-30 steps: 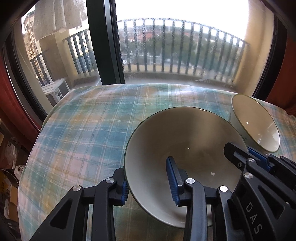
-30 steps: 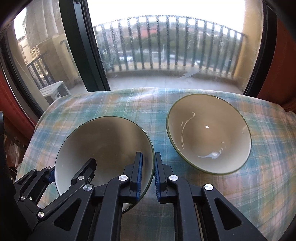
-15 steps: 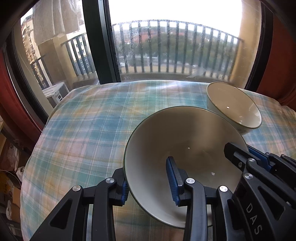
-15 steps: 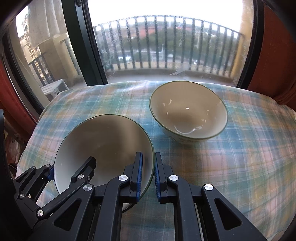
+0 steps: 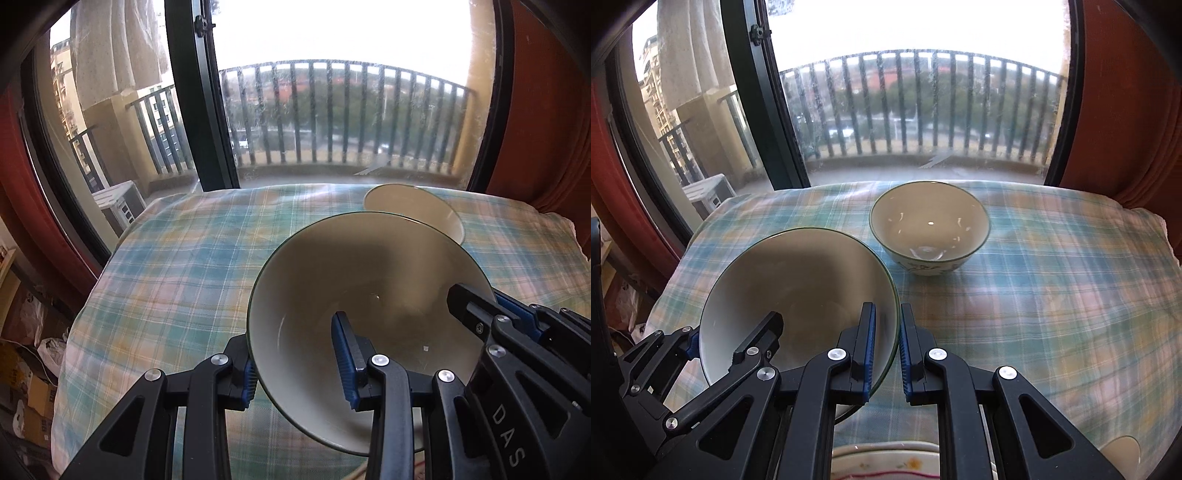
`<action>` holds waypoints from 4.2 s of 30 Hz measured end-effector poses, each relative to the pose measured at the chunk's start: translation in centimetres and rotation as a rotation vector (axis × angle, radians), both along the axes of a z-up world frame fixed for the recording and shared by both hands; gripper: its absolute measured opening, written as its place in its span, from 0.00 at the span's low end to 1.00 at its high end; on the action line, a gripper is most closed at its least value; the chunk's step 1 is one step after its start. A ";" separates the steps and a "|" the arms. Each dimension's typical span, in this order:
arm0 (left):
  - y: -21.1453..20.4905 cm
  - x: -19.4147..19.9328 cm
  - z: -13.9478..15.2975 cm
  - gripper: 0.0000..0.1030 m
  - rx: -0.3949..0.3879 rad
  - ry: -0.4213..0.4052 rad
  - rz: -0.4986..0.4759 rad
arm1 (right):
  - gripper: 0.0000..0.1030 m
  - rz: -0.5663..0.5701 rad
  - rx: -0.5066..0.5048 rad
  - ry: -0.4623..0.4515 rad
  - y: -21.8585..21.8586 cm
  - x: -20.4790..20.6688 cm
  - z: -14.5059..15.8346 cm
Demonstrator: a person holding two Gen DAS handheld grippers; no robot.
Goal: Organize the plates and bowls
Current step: 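Lift the cream bowl with both tools and carry it toward the plate stack, then lower the cream bowl onto the cloth beside the plates and open both tools, then move both tools to the small floral bowl and grasp its rim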
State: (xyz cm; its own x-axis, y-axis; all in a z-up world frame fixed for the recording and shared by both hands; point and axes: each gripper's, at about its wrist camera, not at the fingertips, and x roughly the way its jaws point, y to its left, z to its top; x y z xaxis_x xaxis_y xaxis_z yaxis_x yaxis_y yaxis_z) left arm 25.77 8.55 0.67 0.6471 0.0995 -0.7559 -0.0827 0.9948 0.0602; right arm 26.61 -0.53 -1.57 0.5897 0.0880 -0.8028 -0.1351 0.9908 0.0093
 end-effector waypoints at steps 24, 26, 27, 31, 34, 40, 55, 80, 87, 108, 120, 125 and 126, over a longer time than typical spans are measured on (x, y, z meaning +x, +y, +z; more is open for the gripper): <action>-7.4 -8.3 3.6 0.35 0.009 -0.106 -0.082 | 0.15 -0.050 0.021 -0.115 -8.0 -9.5 6.0; -8.2 -8.9 3.4 0.35 0.002 -0.105 -0.093 | 0.15 -0.064 0.020 -0.119 -9.0 -10.3 6.0; -8.8 -9.2 3.3 0.35 0.000 -0.102 -0.101 | 0.15 -0.073 0.020 -0.118 -9.5 -10.7 6.0; -10.5 -10.3 3.1 0.35 -0.001 -0.104 -0.129 | 0.15 -0.095 0.015 -0.117 -11.5 -12.3 6.1; -11.4 -10.9 3.0 0.35 -0.008 -0.108 -0.147 | 0.15 -0.112 0.011 -0.125 -12.8 -13.5 6.3; -14.0 -12.2 2.2 0.35 -0.021 -0.105 -0.195 | 0.15 -0.152 0.009 -0.130 -15.8 -15.5 6.0; -18.7 -13.4 -1.1 0.35 -0.030 -0.037 -0.268 | 0.15 -0.238 0.010 -0.090 -20.7 -18.1 3.3; -20.8 -13.0 -5.3 0.34 0.015 -0.009 -0.285 | 0.15 -0.249 -0.054 -0.098 -22.4 -18.1 -0.9; -20.6 -13.4 -5.4 0.35 -0.013 -0.038 -0.280 | 0.18 -0.251 -0.061 -0.122 -22.3 -18.3 -1.1; -18.5 -14.2 -3.6 0.92 -0.031 -0.081 -0.332 | 0.78 -0.153 -0.036 -0.194 -20.4 -18.4 0.2; -14.5 -12.5 -2.0 0.92 -0.033 -0.107 -0.294 | 0.79 -0.143 -0.047 -0.176 -16.6 -15.6 0.7; -12.3 -11.2 -0.9 0.92 -0.050 -0.107 -0.278 | 0.83 -0.148 -0.039 -0.164 -14.8 -14.1 1.4; -12.0 -11.0 -0.6 0.92 -0.050 -0.109 -0.270 | 0.83 -0.147 -0.038 -0.163 -14.5 -13.9 1.6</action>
State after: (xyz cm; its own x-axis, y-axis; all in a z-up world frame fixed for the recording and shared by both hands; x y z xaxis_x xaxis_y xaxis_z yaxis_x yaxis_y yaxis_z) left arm 14.79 -3.43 0.05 0.7228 -0.1228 -0.6800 0.1823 0.9831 0.0163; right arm 12.75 -15.06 0.02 0.7160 -0.0368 -0.6971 0.0144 0.9992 -0.0380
